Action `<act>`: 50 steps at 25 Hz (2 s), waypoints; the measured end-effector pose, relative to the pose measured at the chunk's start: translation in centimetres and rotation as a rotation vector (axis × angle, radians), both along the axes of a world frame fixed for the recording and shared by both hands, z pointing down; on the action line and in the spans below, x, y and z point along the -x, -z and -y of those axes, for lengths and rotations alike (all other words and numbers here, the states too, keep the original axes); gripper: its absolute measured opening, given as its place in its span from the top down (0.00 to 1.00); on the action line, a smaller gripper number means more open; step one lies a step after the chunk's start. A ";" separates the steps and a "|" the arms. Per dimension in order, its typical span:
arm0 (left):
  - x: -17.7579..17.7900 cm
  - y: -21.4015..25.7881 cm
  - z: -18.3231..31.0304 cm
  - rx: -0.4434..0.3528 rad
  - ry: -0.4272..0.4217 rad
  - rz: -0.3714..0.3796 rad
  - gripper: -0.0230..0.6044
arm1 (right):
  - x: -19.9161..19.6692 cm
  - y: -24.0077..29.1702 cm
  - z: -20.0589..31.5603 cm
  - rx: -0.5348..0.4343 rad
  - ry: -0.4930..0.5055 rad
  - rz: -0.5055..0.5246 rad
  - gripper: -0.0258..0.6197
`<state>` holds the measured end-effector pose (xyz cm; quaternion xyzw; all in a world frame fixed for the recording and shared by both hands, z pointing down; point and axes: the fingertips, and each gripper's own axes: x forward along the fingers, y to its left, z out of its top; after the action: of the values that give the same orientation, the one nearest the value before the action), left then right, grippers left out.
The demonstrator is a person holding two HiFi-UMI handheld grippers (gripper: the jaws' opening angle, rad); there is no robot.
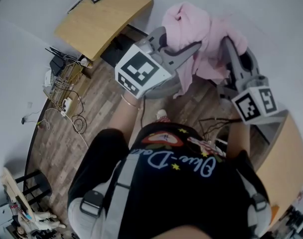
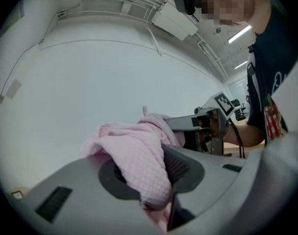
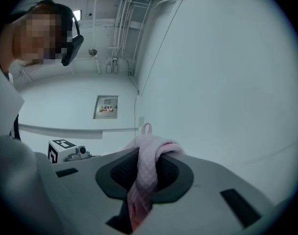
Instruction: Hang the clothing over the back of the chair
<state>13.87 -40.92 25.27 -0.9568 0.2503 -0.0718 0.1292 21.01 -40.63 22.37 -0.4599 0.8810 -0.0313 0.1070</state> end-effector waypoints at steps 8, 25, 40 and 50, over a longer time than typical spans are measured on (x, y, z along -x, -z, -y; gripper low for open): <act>10.5 0.9 6.4 -0.006 0.118 0.005 0.78 | 10.3 0.5 7.2 0.025 0.127 -0.002 0.88; 19.0 -8.6 3.1 0.116 0.224 0.052 0.78 | 18.7 -9.4 5.2 0.170 0.327 -0.020 0.88; 19.2 -17.2 -5.6 0.281 0.254 0.059 0.78 | 18.6 -17.9 -3.3 0.289 0.380 -0.078 0.88; 18.4 -19.6 -10.2 0.363 0.253 0.054 0.78 | 17.6 -20.0 -8.5 0.337 0.368 -0.096 0.88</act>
<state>-4.55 -30.75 44.88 -0.9231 0.3478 -0.1570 -0.0486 3.37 -32.17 42.37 -0.3042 0.9362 -0.1749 -0.0208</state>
